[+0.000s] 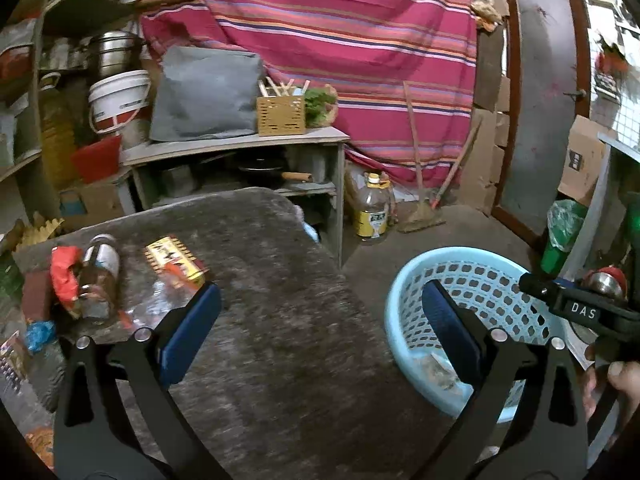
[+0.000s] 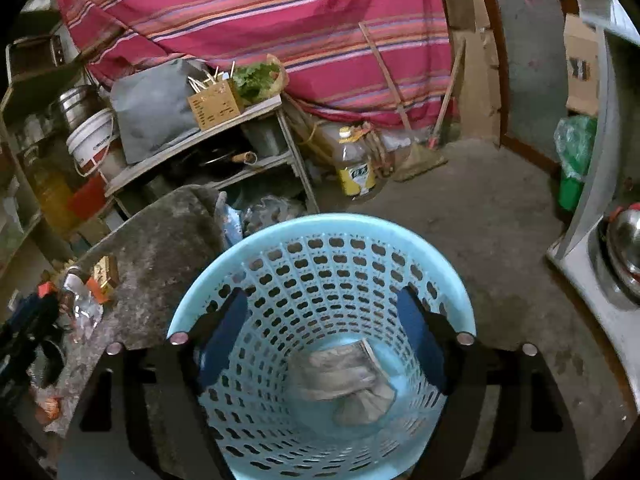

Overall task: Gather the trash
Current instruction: 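Return both tools to the table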

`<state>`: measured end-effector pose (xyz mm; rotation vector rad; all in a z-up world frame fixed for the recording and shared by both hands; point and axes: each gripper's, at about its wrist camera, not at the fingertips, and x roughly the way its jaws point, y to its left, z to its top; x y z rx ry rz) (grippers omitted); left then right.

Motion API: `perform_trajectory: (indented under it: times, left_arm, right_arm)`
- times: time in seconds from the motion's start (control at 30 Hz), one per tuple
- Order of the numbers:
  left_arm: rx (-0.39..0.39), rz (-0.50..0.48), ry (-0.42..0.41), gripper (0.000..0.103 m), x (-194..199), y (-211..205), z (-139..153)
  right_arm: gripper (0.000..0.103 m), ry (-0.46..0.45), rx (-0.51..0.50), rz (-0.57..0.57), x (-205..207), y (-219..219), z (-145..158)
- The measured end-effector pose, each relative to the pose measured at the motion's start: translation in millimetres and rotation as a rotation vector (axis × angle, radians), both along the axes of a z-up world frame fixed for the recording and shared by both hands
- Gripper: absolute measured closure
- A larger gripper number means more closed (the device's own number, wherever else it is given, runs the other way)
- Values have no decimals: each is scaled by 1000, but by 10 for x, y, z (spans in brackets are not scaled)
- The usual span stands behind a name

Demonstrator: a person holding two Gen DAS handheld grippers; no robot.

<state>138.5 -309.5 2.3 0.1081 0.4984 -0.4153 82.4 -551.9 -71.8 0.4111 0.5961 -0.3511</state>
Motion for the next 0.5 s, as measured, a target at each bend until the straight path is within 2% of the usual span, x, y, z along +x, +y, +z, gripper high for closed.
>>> perform_trajectory:
  times: [0.13, 0.27, 0.5]
  left_arm:
    - [0, 46, -21, 6, -65, 318, 53]
    - [-5, 98, -11, 6, -137, 751, 74]
    - [18, 208, -48, 5, -327, 1584, 117]
  right_arm:
    - [20, -10, -103, 38, 10, 325, 137]
    - [16, -55, -144, 107, -8, 681, 285]
    - [14, -155, -194, 223, -101, 1416, 524]
